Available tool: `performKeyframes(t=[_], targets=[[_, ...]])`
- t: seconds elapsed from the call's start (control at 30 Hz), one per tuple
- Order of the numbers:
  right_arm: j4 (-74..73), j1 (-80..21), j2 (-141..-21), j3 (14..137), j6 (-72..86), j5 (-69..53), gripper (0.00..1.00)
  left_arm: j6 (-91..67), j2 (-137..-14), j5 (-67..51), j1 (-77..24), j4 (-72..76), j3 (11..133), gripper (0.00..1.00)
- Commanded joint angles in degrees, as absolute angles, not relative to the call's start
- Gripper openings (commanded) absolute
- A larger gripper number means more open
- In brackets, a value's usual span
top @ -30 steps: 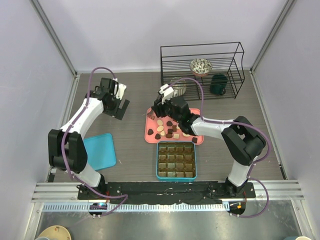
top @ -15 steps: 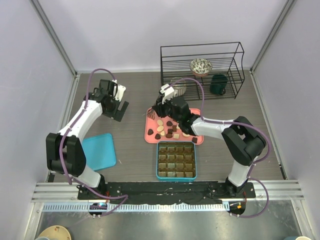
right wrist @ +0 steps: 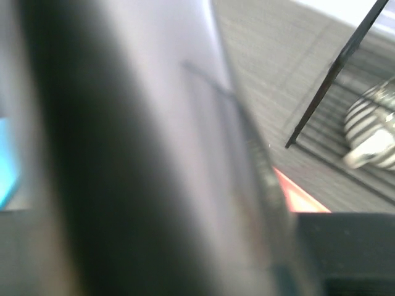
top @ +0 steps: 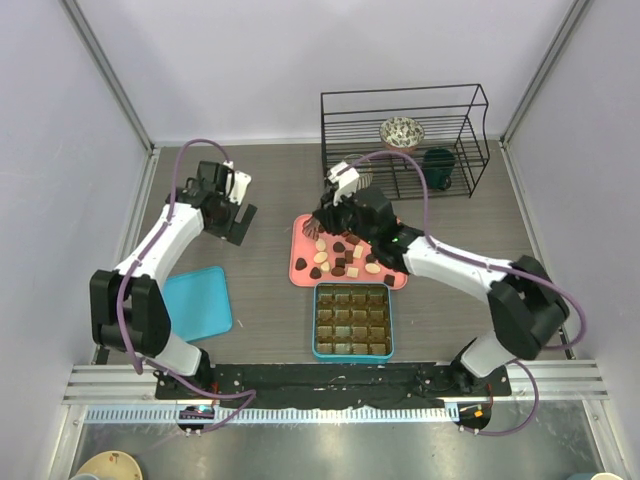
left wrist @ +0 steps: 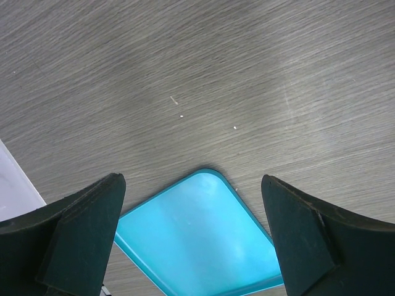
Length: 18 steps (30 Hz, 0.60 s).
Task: Pack the chocolate
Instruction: Pick up the fake chocolate from the plate.
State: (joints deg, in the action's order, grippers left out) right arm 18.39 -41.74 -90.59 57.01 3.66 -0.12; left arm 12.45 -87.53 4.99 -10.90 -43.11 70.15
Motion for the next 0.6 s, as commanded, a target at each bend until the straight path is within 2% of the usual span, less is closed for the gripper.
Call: performKeyframes(t=[0.0, 0.27, 0.57], targets=[[14.9, -43.4, -80.5, 57.6, 2.1, -0.2, 0.08, 12.8, -84.7, 5.2, -10.8, -42.3, 70.2, 0.97], [5.5, -47.8, -66.7, 51.3, 3.8, 1.8, 0.07, 12.8, -84.3, 4.6, -10.9, -42.6, 70.3, 0.97], [1.1, -53.5, -58.0, 44.4, 7.9, 6.0, 0.08, 12.8, -84.3, 3.6, -10.9, -43.9, 70.7, 0.97]])
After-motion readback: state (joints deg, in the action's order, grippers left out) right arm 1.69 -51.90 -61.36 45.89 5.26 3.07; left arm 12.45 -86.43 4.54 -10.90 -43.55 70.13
